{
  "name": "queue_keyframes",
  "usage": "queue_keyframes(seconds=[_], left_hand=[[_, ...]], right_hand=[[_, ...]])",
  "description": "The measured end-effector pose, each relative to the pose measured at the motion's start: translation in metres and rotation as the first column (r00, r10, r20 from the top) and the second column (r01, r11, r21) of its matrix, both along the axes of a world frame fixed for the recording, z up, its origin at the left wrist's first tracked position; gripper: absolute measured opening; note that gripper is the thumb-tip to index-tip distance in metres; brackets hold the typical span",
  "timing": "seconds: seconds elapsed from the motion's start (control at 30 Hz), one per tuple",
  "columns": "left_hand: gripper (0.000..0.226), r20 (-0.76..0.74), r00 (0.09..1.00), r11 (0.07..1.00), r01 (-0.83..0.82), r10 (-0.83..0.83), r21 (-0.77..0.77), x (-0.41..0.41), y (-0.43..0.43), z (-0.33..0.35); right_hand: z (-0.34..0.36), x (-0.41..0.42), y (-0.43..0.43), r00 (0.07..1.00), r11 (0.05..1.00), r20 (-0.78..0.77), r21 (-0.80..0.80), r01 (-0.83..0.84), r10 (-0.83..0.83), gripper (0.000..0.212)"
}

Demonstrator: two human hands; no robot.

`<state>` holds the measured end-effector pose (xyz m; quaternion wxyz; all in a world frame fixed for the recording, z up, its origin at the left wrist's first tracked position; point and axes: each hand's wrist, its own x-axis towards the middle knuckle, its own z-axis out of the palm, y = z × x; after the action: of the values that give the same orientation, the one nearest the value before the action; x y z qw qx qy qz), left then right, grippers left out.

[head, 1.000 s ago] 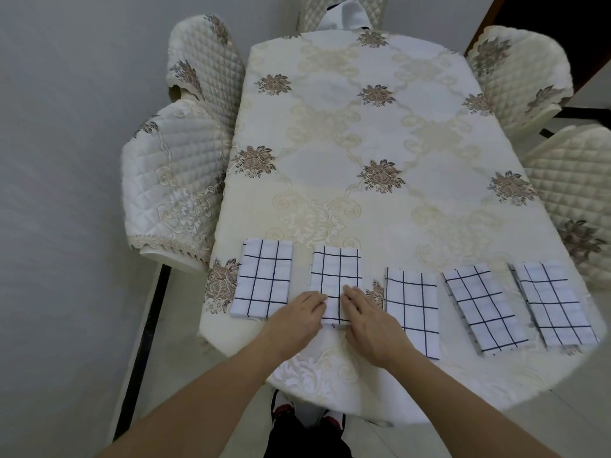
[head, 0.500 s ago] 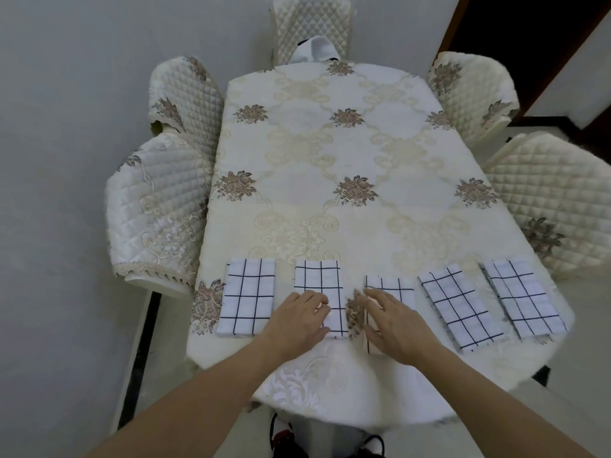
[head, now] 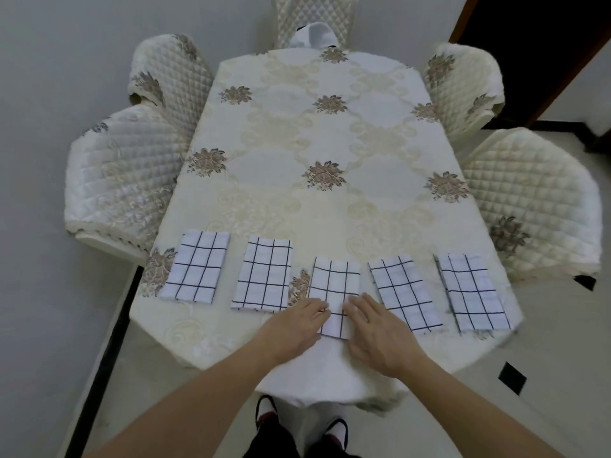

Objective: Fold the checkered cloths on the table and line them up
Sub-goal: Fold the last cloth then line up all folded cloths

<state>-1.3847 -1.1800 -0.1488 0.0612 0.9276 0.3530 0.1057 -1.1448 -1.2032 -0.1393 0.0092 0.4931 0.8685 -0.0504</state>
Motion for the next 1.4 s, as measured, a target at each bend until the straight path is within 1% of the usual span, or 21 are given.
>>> queue_keyframes(seconds=[0.1,0.27,0.37,0.47,0.6,0.7,0.83,1.03,1.27,1.4], left_hand=[[0.053,0.003,1.0,1.0,-0.006,0.006,0.012,0.005,-0.001,-0.008],[0.04,0.002,0.999,0.999,-0.034,0.034,0.031,0.007,0.002,-0.012],[0.037,-0.001,0.998,0.998,-0.061,0.061,-0.001,0.006,0.008,-0.019],[0.033,0.015,0.992,0.992,-0.121,0.122,-0.03,0.007,0.015,-0.02],[0.033,0.015,0.984,0.983,-0.176,0.177,-0.058,0.009,0.024,-0.015],[0.031,-0.009,0.986,0.984,-0.166,0.166,-0.058,0.008,0.025,-0.017],[0.03,-0.006,0.987,0.983,-0.161,0.161,-0.087,0.008,0.026,-0.02],[0.036,-0.003,0.989,0.984,-0.148,0.148,-0.1,0.015,0.026,-0.022],[0.038,0.026,0.987,0.981,-0.157,0.161,-0.115,0.01,0.03,-0.022],[0.035,0.036,0.988,0.979,-0.144,0.15,-0.143,0.008,0.034,-0.028]], right_hand=[[-0.004,0.003,-0.006,1.0,1.0,0.002,-0.012,0.022,-0.022,0.077],[-0.011,0.002,-0.002,0.996,0.997,-0.036,0.007,0.08,-0.08,0.072],[-0.012,0.001,0.006,0.993,0.994,-0.046,0.001,0.105,-0.105,0.072],[-0.012,-0.001,0.018,0.99,0.991,-0.046,-0.006,0.132,-0.132,0.074],[-0.012,-0.006,0.027,0.989,0.99,-0.053,-0.018,0.138,-0.139,0.075],[-0.013,-0.01,0.029,0.989,0.99,-0.064,-0.05,0.134,-0.137,0.076],[-0.017,-0.012,0.028,0.988,0.987,-0.06,-0.083,0.137,-0.142,0.07],[-0.015,-0.006,0.023,0.986,0.987,-0.059,-0.049,0.152,-0.155,0.067],[-0.011,-0.015,0.024,0.982,0.982,-0.037,-0.045,0.184,-0.185,0.068],[-0.012,-0.016,0.024,0.979,0.979,-0.035,-0.043,0.198,-0.2,0.07]])
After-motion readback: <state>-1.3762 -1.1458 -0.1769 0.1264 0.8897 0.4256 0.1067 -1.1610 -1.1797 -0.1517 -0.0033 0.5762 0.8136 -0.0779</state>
